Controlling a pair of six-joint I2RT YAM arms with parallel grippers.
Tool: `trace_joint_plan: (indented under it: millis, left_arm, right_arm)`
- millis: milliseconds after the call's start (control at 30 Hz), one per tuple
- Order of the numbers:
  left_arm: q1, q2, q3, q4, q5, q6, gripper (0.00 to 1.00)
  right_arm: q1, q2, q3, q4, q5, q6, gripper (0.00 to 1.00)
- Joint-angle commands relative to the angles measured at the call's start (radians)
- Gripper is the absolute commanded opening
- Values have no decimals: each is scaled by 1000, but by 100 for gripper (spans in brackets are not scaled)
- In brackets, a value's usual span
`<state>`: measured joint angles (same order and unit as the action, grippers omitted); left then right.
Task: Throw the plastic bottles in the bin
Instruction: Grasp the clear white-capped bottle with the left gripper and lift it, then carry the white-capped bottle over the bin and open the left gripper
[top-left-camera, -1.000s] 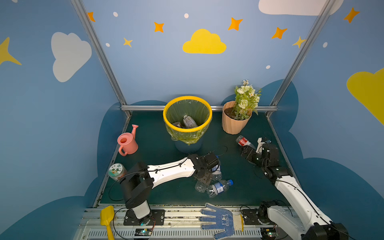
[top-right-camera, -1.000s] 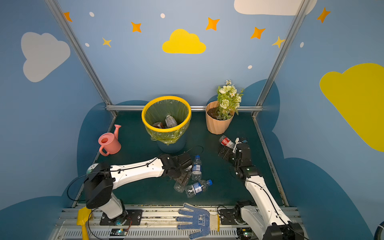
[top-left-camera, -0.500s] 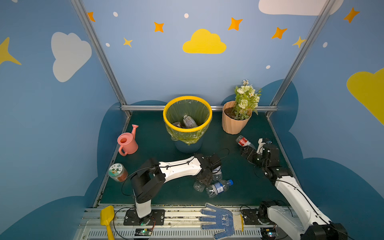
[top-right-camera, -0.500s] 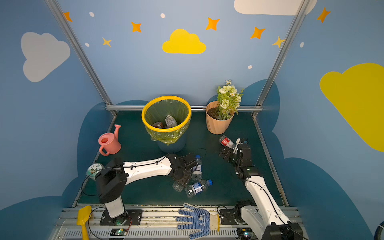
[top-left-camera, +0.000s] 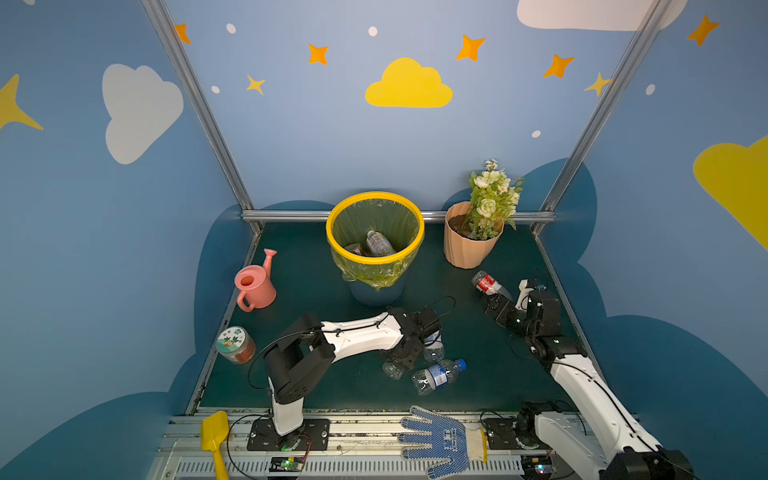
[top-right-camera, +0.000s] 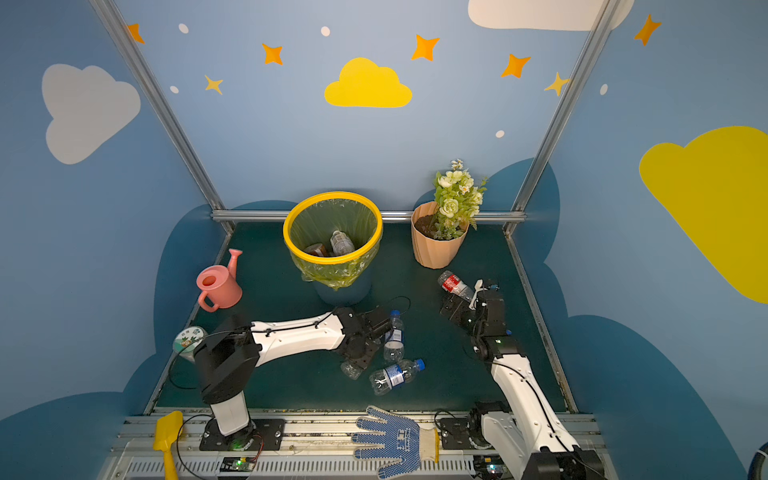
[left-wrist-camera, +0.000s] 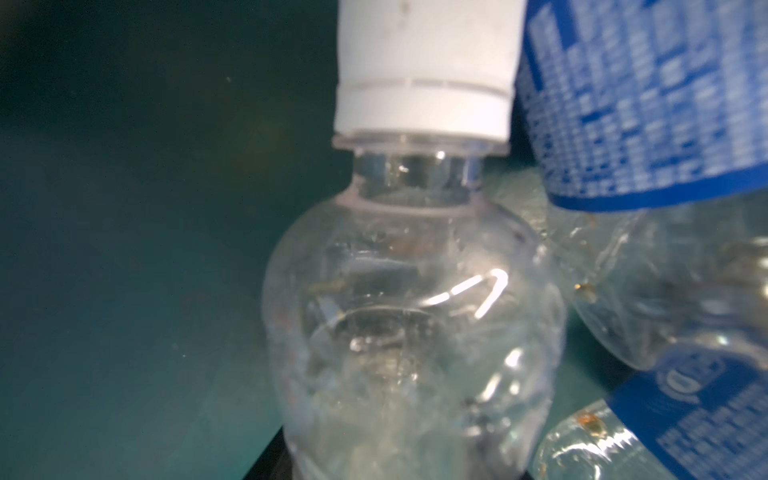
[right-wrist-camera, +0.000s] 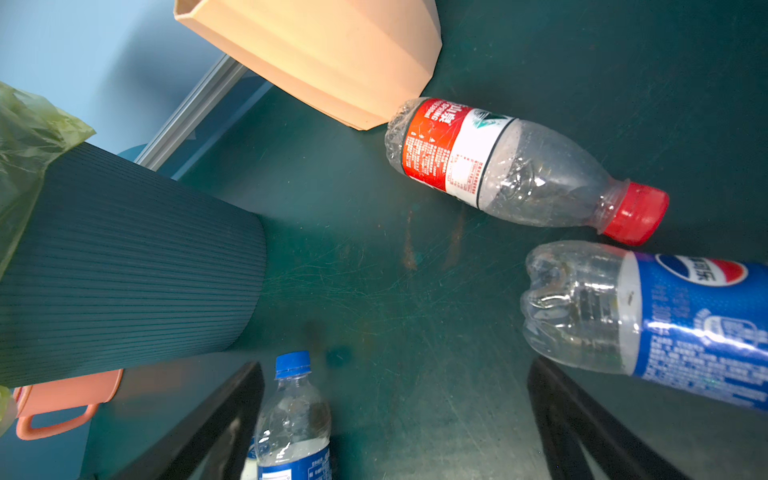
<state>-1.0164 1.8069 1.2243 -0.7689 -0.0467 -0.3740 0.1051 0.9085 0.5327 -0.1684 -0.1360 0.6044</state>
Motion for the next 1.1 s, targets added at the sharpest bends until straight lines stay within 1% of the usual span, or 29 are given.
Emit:
trace_joint_plan:
  millis: [0, 167, 233, 300, 333, 433, 467, 533, 600, 667, 733, 800, 833, 867, 900, 967, 1000, 1033, 1067]
  left_arm:
    - [4, -116, -22, 47, -36, -8, 49]
    - [4, -323, -51, 101, -119, 1, 48]
    - [1, -418, -56, 125, -182, 28, 49]
    - [-7, -544, -70, 184, -261, 86, 47]
    - [-12, -598, -83, 232, -295, 128, 47]
    - [-20, -762, -128, 431, -402, 310, 47]
    - [-21, -812, -137, 506, -428, 372, 47]
    - [-21, -883, -144, 639, -446, 497, 45]
    - [-21, -920, -132, 756, -446, 625, 45]
    - [-20, -914, -107, 832, -450, 730, 46]
    - [-8, -884, -76, 880, -450, 794, 47]
    - [43, -837, -47, 907, -463, 767, 47]
    - [87, -814, -38, 900, -433, 743, 47]
    - [151, -786, -28, 884, -379, 683, 47]
    - [226, -753, -15, 863, -308, 598, 47]
    - [369, -671, 21, 801, -165, 419, 50]
    - [423, -607, 54, 757, -114, 358, 53]
    - [456, -551, 94, 695, -73, 317, 57]
    - [471, -494, 149, 614, -38, 293, 61]
  right_arm:
    - [-6, -18, -11, 12, -13, 6, 97]
    - [-11, -25, -15, 15, -13, 10, 97]
    - [-11, -26, -18, 18, -14, 14, 97]
    - [-11, -26, -19, 27, -17, 19, 97]
    - [-11, -25, -22, 30, -17, 22, 97]
    - [-12, -21, -22, 37, -26, 28, 97]
    - [-12, -21, -21, 36, -30, 29, 97]
    - [-11, -23, -19, 31, -33, 31, 97]
    - [-10, -26, -19, 26, -31, 31, 97]
    - [-11, -32, -17, 24, -33, 32, 97]
    - [-11, -38, -18, 18, -33, 35, 97]
    - [-12, -43, -19, 18, -37, 41, 97]
    - [-11, -43, -19, 19, -40, 43, 97]
    - [-11, -45, -21, 20, -45, 44, 97]
    - [-11, -43, -21, 20, -50, 44, 97]
    - [-12, -42, -22, 20, -57, 43, 97]
    - [-11, -39, -20, 18, -61, 41, 97]
    - [-11, -40, -20, 16, -64, 41, 97]
    - [-11, -41, -19, 12, -67, 39, 97]
